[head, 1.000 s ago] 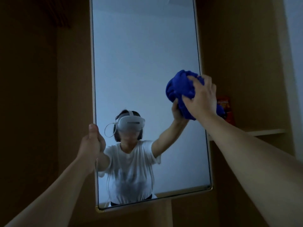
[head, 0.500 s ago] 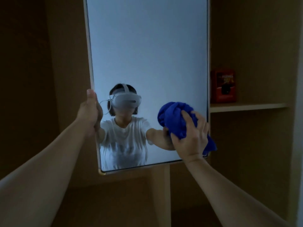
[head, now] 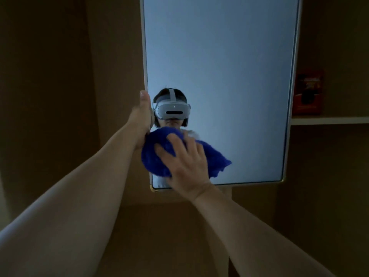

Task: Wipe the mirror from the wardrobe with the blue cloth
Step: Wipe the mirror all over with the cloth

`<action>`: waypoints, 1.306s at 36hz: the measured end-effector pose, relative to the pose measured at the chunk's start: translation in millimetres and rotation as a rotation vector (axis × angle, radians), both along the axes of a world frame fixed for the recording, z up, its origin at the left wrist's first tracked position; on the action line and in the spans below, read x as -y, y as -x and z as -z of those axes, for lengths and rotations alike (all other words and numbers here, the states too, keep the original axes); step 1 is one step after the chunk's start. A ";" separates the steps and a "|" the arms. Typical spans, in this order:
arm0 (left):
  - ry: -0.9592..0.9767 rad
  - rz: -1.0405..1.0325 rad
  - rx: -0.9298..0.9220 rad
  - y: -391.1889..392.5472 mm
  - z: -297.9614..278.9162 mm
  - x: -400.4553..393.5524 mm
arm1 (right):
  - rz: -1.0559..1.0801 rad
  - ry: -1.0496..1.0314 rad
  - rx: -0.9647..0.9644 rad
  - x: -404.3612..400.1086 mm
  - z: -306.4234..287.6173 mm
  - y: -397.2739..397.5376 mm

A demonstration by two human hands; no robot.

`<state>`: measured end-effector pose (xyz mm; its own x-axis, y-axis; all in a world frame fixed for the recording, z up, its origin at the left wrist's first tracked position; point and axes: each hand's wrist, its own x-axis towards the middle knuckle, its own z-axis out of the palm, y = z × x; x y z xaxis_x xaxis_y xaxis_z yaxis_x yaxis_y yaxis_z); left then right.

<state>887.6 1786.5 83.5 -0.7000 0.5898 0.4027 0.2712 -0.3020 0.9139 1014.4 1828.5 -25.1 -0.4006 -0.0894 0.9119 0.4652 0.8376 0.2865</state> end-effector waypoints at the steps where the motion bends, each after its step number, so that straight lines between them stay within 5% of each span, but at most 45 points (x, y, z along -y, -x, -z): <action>1: -0.014 0.015 0.019 -0.8 -0.6 0.5 | 0.010 0.009 0.034 3.2 6.0 0.8; 5: -0.075 0.072 0.111 -1.2 0.1 0.2 | 0.046 0.083 0.105 13.3 12.1 -0.6; 19: 0.010 -0.091 -0.010 -0.7 1.9 -5.5 | 0.050 0.236 0.404 24.6 48.5 -15.7; 47: -0.033 -0.159 0.011 -11.9 0.7 -1.9 | 0.265 0.239 0.263 -60.2 58.8 -127.6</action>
